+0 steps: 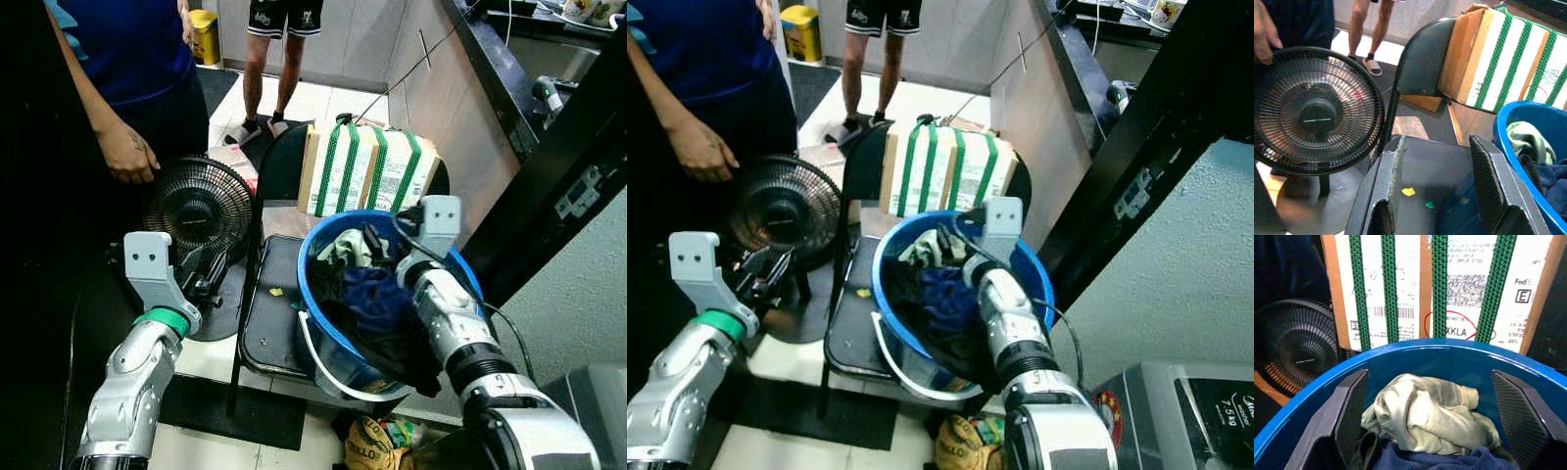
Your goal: Clothes washing
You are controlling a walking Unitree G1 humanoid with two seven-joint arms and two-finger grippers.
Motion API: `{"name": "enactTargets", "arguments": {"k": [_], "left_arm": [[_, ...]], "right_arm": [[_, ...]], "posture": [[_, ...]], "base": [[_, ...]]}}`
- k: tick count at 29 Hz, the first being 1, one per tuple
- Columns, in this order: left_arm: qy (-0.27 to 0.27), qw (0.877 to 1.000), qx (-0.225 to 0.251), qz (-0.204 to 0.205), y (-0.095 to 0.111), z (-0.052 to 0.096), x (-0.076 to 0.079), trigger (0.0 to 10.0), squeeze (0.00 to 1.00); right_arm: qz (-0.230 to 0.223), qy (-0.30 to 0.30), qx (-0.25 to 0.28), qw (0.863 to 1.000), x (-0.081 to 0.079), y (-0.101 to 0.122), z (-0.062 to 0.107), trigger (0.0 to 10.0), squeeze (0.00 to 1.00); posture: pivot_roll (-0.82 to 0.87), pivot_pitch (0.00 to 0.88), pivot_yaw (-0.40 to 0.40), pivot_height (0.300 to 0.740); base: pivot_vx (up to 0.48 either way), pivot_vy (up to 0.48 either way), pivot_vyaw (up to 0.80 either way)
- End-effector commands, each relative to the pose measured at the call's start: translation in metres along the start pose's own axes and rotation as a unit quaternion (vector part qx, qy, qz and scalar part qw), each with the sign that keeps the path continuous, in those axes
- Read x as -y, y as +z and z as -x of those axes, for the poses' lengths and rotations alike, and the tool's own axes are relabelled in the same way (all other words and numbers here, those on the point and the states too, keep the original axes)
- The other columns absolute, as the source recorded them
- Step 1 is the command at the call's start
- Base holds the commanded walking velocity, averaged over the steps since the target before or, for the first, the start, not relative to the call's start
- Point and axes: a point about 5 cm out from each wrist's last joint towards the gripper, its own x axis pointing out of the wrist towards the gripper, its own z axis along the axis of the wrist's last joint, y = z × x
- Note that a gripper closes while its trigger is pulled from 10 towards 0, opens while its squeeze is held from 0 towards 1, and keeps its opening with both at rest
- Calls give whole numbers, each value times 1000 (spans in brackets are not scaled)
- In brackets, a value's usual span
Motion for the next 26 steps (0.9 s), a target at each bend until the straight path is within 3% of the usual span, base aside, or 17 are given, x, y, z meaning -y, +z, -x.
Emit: {"name": "enactTargets", "arguments": {"k": [1,4,8,9,13,18,20,26], "left_arm": [[-6,1000,-13,-4,-4,3,2,10000,0],[-16,1000,-20,2,-6,5,3,10000,0],[-22,1000,-22,3,-6,5,4,10000,0],[-36,999,-29,13,-7,6,6,10000,0],[-43,998,-32,20,-7,6,7,10000,0],[-46,998,-29,31,-6,5,7,10000,0],[-46,998,-28,33,-5,5,7,10000,0],[-49,997,-37,36,-6,5,9,10000,0]], "right_arm": [[-4,8,-6,1000,2,-6,3,10000,0],[59,36,-11,998,0,-20,14,10000,0],[67,35,-13,997,1,-24,17,10000,0],[91,36,-14,995,3,-38,29,10000,0],[107,45,-16,993,0,-49,38,10000,0],[69,40,12,997,-4,-56,48,10000,0],[21,6,13,1000,8,-53,47,10000,0],[12,-7,-10,1000,17,-57,53,10000,0]], "posture": [[91,53,-47,740],[93,52,-44,740],[92,50,-43,740],[88,53,-38,740],[87,53,-35,740],[87,57,-32,740],[84,77,-26,740],[77,103,-18,740]], "base": [[0,0,0],[0,0,0],[0,0,0],[0,0,0],[0,0,0],[0,0,0],[0,0,0],[0,0,0]]}}
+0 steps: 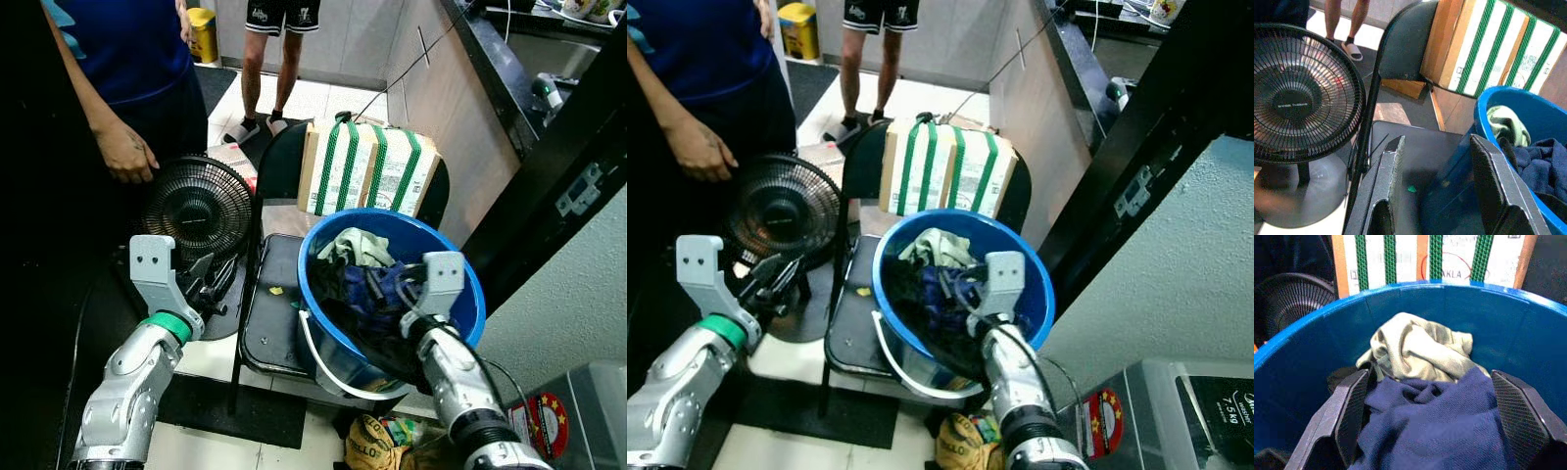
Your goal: Clothes washing
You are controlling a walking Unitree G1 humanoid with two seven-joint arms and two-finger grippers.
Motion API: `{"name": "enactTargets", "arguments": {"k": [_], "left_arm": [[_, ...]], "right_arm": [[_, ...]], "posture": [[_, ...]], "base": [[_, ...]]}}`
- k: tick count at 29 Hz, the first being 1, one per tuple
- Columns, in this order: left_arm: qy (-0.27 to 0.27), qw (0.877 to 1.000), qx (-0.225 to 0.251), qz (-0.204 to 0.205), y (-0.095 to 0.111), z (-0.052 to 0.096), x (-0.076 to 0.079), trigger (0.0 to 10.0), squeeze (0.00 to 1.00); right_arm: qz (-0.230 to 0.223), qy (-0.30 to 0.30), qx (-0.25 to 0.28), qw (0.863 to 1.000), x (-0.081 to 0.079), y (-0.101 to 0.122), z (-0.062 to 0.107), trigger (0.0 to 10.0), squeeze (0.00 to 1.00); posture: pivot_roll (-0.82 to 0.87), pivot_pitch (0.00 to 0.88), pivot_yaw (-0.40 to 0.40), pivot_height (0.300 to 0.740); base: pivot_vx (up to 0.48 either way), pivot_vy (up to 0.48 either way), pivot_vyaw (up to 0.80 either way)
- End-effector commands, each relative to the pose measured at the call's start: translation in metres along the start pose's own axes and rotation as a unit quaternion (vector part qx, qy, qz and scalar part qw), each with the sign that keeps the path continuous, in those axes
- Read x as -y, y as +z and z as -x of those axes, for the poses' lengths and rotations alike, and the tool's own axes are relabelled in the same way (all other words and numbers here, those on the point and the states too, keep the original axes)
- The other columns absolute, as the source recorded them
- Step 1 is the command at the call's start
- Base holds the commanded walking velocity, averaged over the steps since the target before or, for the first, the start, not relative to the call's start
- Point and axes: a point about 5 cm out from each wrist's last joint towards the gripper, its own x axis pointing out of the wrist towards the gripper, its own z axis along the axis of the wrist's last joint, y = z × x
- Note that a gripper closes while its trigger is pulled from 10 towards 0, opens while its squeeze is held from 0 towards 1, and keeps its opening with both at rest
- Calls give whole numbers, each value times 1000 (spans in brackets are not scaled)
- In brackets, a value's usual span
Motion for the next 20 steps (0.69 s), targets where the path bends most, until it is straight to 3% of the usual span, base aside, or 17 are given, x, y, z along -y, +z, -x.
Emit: {"name": "enactTargets", "arguments": {"k": [1,6,11,17,20], "left_arm": [[-11,1000,-10,9,-4,2,6,10000,0],[-18,999,-21,16,-6,4,9,10000,0],[-31,999,-38,14,-7,0,13,10000,0],[-33,999,-35,11,-3,-4,11,10000,0],[-36,999,-38,7,0,-4,11,10000,0]], "right_arm": [[-3,-2,-24,1000,1,-10,7,10000,0],[-16,-4,-35,999,-5,-16,13,10000,0],[-91,-72,-106,988,-4,-29,11,10000,0],[-122,-73,-132,981,-16,-22,1,10000,0],[-176,-59,-149,971,-32,-17,-1,10000,0]], "posture": [[68,122,-8,740],[61,135,1,740],[58,140,7,740],[54,134,12,740],[66,120,7,740]], "base": [[0,0,0],[0,0,0],[0,0,0],[0,0,0],[0,0,0]]}}
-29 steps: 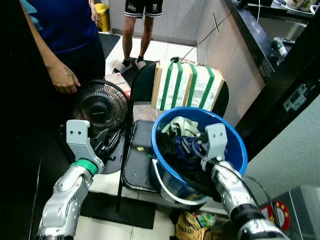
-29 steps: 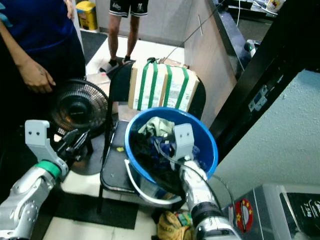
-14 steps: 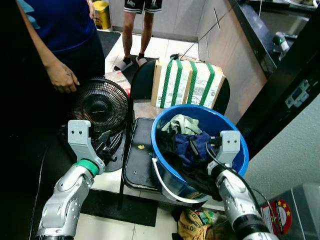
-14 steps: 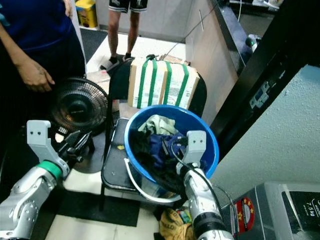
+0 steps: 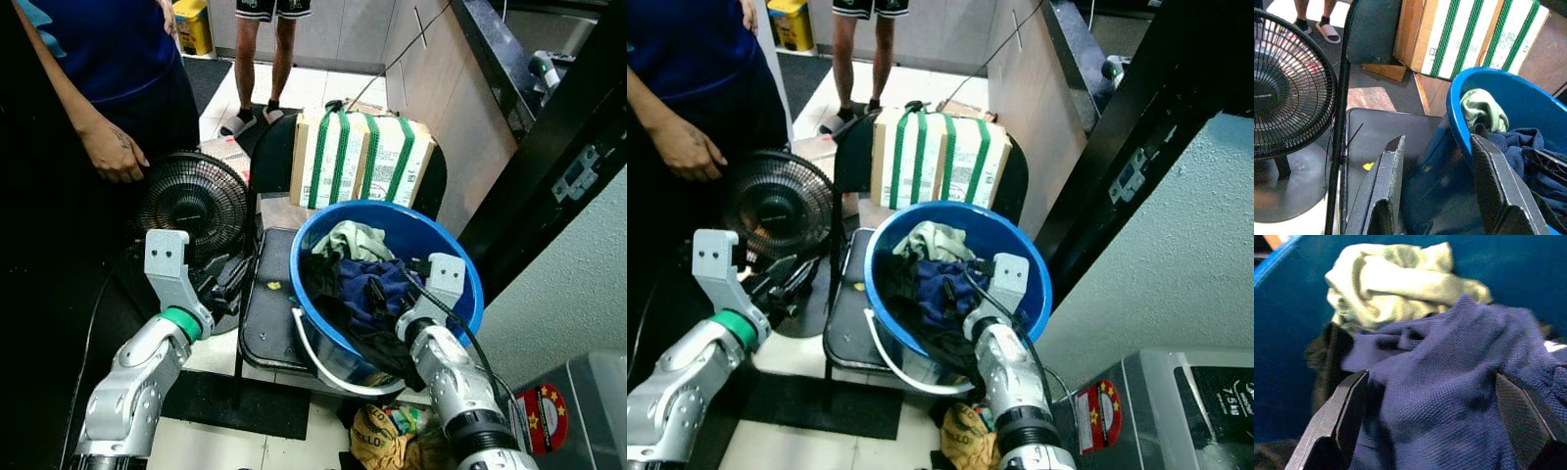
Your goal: Clothes washing
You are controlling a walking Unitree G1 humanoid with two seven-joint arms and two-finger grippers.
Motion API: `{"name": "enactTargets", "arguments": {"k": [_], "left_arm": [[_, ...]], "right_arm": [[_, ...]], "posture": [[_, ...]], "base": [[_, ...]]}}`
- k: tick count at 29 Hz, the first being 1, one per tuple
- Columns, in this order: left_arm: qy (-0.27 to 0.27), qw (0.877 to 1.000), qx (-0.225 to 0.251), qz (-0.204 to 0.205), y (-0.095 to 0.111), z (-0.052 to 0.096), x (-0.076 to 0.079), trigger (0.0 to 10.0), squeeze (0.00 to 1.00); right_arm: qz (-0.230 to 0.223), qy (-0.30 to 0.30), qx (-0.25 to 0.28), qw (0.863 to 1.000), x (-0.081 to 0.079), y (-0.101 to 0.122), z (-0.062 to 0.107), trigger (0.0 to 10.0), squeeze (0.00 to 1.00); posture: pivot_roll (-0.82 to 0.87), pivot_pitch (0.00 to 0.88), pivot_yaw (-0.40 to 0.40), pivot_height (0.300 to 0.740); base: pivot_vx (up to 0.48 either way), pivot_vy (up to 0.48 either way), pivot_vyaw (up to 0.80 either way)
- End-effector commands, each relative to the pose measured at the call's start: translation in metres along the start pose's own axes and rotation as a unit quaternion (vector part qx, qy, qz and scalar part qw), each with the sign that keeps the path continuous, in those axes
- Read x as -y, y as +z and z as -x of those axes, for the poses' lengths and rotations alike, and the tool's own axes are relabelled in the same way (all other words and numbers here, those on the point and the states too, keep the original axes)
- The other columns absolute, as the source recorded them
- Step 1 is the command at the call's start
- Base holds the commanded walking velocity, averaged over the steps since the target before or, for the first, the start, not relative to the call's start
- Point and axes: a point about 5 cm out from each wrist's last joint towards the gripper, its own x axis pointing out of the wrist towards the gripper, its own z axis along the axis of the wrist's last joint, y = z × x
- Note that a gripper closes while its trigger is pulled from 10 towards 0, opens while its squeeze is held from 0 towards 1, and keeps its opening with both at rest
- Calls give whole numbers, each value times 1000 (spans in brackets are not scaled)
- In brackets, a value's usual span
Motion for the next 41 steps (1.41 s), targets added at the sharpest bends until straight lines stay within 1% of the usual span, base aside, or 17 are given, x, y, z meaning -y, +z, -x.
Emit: {"name": "enactTargets", "arguments": {"k": [1,2,3,5,6,7,8,11,15,16,24,25,27,28,29,34,41], "left_arm": [[-2,1000,-15,-1,-4,1,-1,10000,0],[-3,1000,-17,-2,-3,2,-1,10000,0],[-3,1000,-17,-2,-3,2,-1,10000,0],[-6,1000,-22,-6,-3,2,-1,10000,0],[-6,1000,-22,-6,-3,2,-1,10000,0],[-7,1000,-25,-9,-3,3,-1,10000,0],[-7,1000,-25,-9,-3,3,-1,10000,0],[-11,999,-30,-13,-3,3,-2,10000,0],[-12,999,-31,-16,-3,3,-2,10000,0],[-12,999,-32,-18,-3,3,-3,10000,0],[-11,999,-35,-20,-3,3,-4,10000,0],[-11,999,-36,-21,-3,4,-4,10000,0],[-11,999,-36,-21,-3,4,-4,10000,0],[-10,999,-38,-23,-3,4,-5,10000,0],[-10,999,-39,-25,-4,5,-5,10000,0],[-12,999,-43,-30,-5,5,-6,10000,0],[-13,998,-45,-33,-5,4,-6,10000,0]], "right_arm": [[-21,-3,-24,999,-1,-9,3,10000,0],[-34,0,-34,999,-5,-10,4,10000,0],[-34,0,-34,999,-5,-10,4,10000,0],[-55,10,-60,997,-12,-13,5,10000,0],[-55,10,-60,997,-12,-13,5,10000,0],[-67,15,-80,994,-15,-15,6,10000,0],[-67,15,-80,994,-15,-15,6,10000,0],[-96,24,-119,988,-24,-22,9,10000,0],[-118,33,-133,983,-31,-27,11,10000,0],[-131,44,-145,980,-38,-31,14,10000,0],[-140,51,-153,977,-42,-34,16,10000,0],[-146,55,-157,975,-45,-36,18,1059,0],[-146,55,-157,975,-45,-36,18,1059,0],[-150,60,-160,974,-46,-37,19,78,0],[-153,64,-163,973,-48,-38,20,0,0],[-147,76,-163,973,-52,-38,22,0,0],[-152,85,-160,972,-55,-36,23,0,0]], "posture": [[66,120,7,740],[66,120,7,740],[66,120,7,740],[66,120,7,740],[66,120,7,740],[70,110,12,740],[70,110,12,740],[70,110,12,740],[70,110,12,740],[74,104,13,740],[76,104,12,740],[76,104,12,740],[76,104,12,740],[82,104,9,740],[82,104,9,740],[82,103,11,740],[81,101,12,740]], "base": [[0,0,0],[0,0,0],[0,0,0],[0,0,0],[0,0,0],[0,0,0],[0,0,0],[0,0,0],[0,0,0],[0,0,0],[0,0,0],[0,0,0],[0,0,0],[0,0,0],[0,0,0],[0,0,0],[0,0,0]]}}
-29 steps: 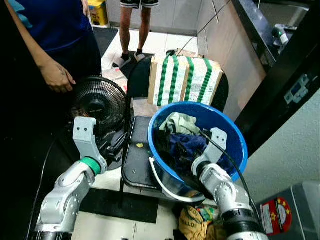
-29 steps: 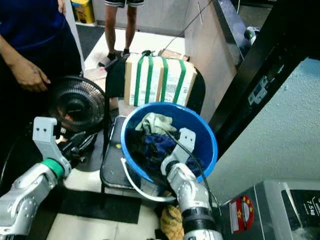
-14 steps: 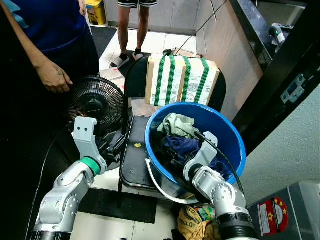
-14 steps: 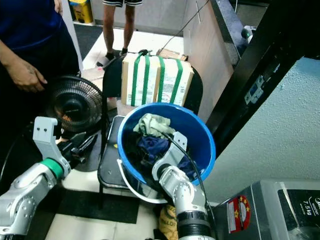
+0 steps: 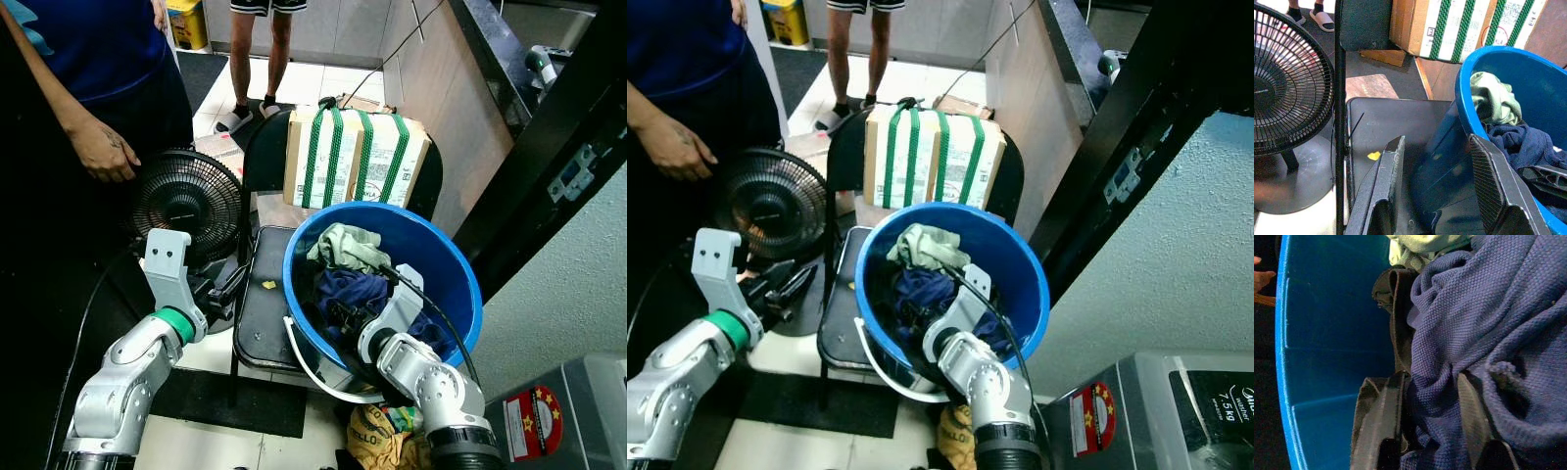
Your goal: Clothes washing
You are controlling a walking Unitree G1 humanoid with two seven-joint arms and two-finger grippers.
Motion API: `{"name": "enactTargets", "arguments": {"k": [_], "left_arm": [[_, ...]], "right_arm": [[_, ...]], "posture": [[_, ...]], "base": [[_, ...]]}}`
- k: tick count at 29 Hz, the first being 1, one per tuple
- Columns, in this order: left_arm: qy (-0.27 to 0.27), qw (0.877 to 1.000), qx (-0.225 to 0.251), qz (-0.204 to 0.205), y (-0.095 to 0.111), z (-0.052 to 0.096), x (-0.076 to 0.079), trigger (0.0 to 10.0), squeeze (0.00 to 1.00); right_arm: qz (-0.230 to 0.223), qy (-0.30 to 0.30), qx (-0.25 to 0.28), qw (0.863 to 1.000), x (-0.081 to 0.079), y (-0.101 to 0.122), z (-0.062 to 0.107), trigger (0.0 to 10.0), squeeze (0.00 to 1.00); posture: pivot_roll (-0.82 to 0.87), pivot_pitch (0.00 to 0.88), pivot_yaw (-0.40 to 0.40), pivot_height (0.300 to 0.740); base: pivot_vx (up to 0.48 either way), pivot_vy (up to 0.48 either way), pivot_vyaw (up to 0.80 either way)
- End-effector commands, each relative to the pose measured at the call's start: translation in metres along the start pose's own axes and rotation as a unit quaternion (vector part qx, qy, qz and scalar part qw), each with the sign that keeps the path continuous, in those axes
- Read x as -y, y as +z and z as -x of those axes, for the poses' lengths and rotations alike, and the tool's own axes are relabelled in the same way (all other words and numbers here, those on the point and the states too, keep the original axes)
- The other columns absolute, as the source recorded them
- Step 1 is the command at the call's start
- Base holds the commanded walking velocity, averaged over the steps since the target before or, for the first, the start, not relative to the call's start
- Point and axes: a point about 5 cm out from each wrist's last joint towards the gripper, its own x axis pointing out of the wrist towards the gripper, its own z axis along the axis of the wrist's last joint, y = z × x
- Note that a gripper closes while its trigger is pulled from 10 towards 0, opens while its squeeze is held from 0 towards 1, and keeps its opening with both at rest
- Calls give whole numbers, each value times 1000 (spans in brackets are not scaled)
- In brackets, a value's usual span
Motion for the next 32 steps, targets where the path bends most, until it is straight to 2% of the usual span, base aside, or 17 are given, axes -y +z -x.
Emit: {"name": "enactTargets", "arguments": {"k": [1,3,4,6,8,9,11,12,14,16,21,22,24,26,28,30,32], "left_arm": [[-4,1000,-14,0,-5,1,0,10000,0],[-4,1000,-14,-2,-5,1,0,10000,0],[-4,1000,-15,-6,-5,1,-1,10000,0],[-3,1000,-16,-8,-6,1,-1,10000,0],[-3,1000,-16,-8,-6,1,-2,10000,0],[-2,1000,-16,-9,-6,1,-2,10000,0],[-3,1000,-17,-15,-6,2,-2,10000,0],[-3,1000,-17,-15,-6,2,-2,10000,0],[-3,1000,-17,-18,-6,2,-3,10000,0],[-2,1000,-17,-19,-5,2,-4,10000,0],[0,1000,-16,-21,-5,3,-4,10000,0],[0,1000,-15,-22,-5,4,-4,10000,0],[-4,1000,-6,-22,-1,6,-4,10000,0],[-9,1000,3,-20,2,7,-4,10000,0],[-9,1000,3,-20,2,7,-4,10000,0],[-14,1000,9,-20,4,7,-3,10000,0],[-17,1000,14,-19,5,7,-2,10000,0]], "right_arm": [[-19,21,-25,999,-9,-15,-2,0,0],[-8,27,-23,999,-11,-15,-2,0,0],[23,44,-20,999,-14,-14,-1,0,0],[55,61,-20,996,-19,-14,-1,0,0],[65,67,-20,995,-21,-14,0,0,0],[90,77,-19,993,-24,-15,0,0,0],[168,105,-12,980,-32,-18,2,0,0],[168,105,-12,980,-32,-18,2,0,0],[195,145,4,970,-45,-18,4,0,0],[181,174,25,968,-55,-13,7,0,0],[155,205,50,965,-65,-3,10,0,0],[141,227,65,961,-71,3,13,0,0],[70,301,115,944,-93,32,23,0,0],[26,353,150,923,-108,54,33,0,0],[26,353,150,923,-108,54,33,0,0],[9,378,171,910,-116,68,39,0,0],[0,391,184,902,-120,77,42,0,0]], "posture": [[81,101,12,740],[81,101,12,740],[84,96,9,740],[86,94,8,740],[86,94,8,740],[86,94,8,740],[90,89,7,740],[90,89,7,740],[91,86,5,740],[94,85,4,740],[94,83,3,740],[94,83,3,740],[97,74,0,740],[95,69,0,740],[95,69,0,740],[95,64,1,740],[95,64,1,740]], "base": [[0,0,0],[0,0,0],[0,0,0],[0,0,0],[0,0,0],[0,0,0],[0,0,0],[0,0,0],[0,0,0],[0,0,0],[0,0,0],[0,0,0],[0,0,0],[0,0,0],[0,0,0],[0,0,0],[0,0,0]]}}
